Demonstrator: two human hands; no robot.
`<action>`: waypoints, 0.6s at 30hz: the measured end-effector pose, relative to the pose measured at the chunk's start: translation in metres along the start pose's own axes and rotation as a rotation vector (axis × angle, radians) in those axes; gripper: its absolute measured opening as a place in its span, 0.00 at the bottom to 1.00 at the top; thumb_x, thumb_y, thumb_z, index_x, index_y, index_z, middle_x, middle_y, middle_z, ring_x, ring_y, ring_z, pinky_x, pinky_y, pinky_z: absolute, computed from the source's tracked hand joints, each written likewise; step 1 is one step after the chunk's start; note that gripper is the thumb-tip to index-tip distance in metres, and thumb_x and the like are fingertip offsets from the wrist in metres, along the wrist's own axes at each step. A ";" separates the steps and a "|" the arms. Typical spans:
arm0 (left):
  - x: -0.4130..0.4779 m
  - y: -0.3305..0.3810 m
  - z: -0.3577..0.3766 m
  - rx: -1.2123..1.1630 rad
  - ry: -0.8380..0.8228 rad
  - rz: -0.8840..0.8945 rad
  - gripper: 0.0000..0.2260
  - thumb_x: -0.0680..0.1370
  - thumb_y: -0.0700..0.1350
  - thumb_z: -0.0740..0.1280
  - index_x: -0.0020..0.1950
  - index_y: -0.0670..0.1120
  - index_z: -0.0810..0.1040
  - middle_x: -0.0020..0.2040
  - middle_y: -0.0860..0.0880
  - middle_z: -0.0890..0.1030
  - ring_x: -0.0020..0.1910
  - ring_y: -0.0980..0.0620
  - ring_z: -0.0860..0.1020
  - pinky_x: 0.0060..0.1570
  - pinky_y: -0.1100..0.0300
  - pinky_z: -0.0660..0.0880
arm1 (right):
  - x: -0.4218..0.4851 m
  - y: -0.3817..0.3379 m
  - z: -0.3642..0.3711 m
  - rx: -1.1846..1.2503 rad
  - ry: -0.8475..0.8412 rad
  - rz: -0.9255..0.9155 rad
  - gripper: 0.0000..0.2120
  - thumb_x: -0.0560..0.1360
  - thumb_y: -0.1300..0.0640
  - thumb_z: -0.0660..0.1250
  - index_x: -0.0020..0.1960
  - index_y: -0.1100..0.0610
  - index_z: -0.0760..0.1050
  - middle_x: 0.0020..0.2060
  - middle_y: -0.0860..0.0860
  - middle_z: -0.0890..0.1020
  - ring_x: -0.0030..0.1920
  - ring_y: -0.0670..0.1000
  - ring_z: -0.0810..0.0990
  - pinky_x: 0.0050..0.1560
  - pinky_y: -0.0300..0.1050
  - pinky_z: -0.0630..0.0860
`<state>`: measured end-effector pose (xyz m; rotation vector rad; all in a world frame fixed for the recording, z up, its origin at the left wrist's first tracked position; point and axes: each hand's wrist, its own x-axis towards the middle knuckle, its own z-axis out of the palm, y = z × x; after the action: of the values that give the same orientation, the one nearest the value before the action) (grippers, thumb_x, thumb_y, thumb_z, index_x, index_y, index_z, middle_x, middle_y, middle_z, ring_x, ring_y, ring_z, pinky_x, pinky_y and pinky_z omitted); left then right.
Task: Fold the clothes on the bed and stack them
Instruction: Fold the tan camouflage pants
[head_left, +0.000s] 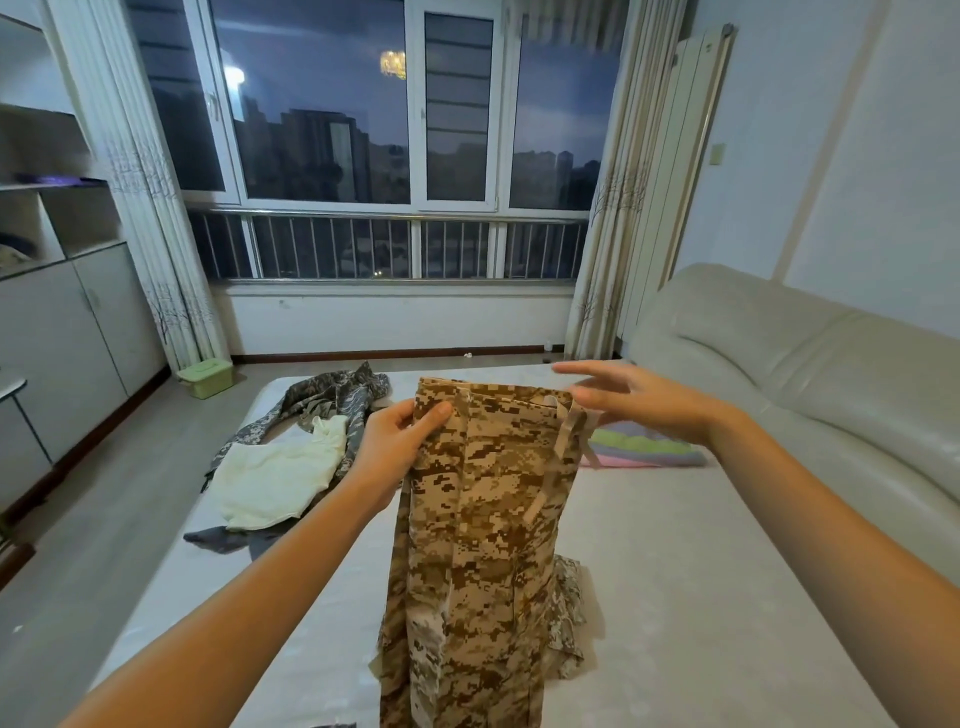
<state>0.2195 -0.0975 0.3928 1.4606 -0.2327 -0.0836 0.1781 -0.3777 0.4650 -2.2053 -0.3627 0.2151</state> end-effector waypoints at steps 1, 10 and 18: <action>0.000 0.000 0.001 0.003 -0.005 0.005 0.09 0.75 0.48 0.69 0.51 0.44 0.80 0.44 0.46 0.85 0.44 0.50 0.84 0.36 0.63 0.80 | 0.003 0.000 -0.001 0.018 -0.001 0.017 0.26 0.71 0.39 0.65 0.68 0.37 0.65 0.60 0.43 0.77 0.59 0.46 0.77 0.54 0.41 0.77; 0.000 0.010 -0.002 0.210 0.019 0.114 0.05 0.75 0.48 0.69 0.47 0.47 0.80 0.41 0.49 0.85 0.41 0.55 0.84 0.34 0.65 0.79 | 0.027 -0.005 0.016 -0.440 0.103 -0.003 0.08 0.74 0.51 0.68 0.45 0.55 0.81 0.39 0.49 0.80 0.44 0.51 0.78 0.47 0.44 0.75; -0.041 0.089 -0.019 0.349 -0.234 0.424 0.08 0.70 0.48 0.70 0.49 0.55 0.78 0.44 0.55 0.84 0.40 0.56 0.83 0.37 0.68 0.78 | -0.032 -0.075 -0.014 -0.223 -0.148 -0.171 0.08 0.69 0.48 0.70 0.45 0.49 0.82 0.40 0.47 0.84 0.43 0.44 0.82 0.42 0.32 0.77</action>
<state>0.1754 -0.0613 0.4750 1.7164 -0.7734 0.1383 0.1386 -0.3553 0.5339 -2.3672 -0.6827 0.2548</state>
